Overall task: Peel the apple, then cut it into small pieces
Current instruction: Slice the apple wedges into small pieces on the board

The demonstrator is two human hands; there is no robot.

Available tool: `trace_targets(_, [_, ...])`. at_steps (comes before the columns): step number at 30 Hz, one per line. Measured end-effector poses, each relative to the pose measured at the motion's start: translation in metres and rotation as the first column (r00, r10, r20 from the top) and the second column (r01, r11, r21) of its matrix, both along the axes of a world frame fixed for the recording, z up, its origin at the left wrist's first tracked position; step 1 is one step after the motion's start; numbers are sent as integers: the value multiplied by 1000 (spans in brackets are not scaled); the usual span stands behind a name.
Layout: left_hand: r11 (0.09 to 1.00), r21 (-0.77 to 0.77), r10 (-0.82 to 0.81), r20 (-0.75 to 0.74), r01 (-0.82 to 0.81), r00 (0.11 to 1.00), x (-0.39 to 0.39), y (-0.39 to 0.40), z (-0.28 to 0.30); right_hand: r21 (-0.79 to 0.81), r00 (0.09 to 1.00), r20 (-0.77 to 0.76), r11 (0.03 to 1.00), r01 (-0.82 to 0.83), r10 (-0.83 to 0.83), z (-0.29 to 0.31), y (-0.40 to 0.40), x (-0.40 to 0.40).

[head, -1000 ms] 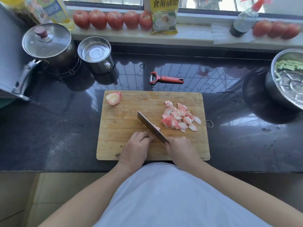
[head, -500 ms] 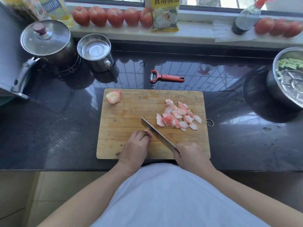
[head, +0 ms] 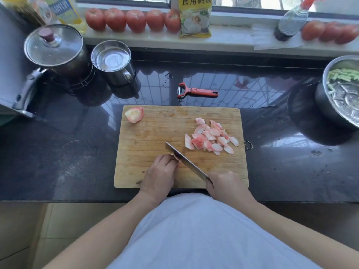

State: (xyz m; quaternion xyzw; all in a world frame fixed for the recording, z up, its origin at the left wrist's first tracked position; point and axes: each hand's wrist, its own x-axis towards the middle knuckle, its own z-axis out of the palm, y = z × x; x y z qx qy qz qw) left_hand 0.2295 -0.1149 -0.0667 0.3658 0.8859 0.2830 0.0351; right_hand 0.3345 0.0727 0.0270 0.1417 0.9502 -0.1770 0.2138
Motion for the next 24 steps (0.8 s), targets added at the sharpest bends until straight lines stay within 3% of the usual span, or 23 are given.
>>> trace_targets(6, [1000, 15, -4, 21, 3, 1000, 0, 0, 3, -3, 999, -37, 1000, -13, 13, 5, 7, 13])
trace_targets(10, [1000, -3, 14, 7, -14, 1000, -1, -1, -2, 43, 999, 38, 998, -41, 39, -7, -2, -5])
trace_targets(16, [999, -30, 14, 0, -14, 1000, 1, -3, 3, 44, 994, -93, 998, -45, 49, -25, -28, -49])
trace_targets(21, [999, -46, 23, 41, -22, 999, 4, -8, -1, -42, 987, -137, 996, 79, -84, -12, -10, -23])
trace_targets(24, [999, -38, 19, 23, -18, 1000, 3, -6, 0, -56, 992, -111, 997, 55, -61, -1, -3, -7])
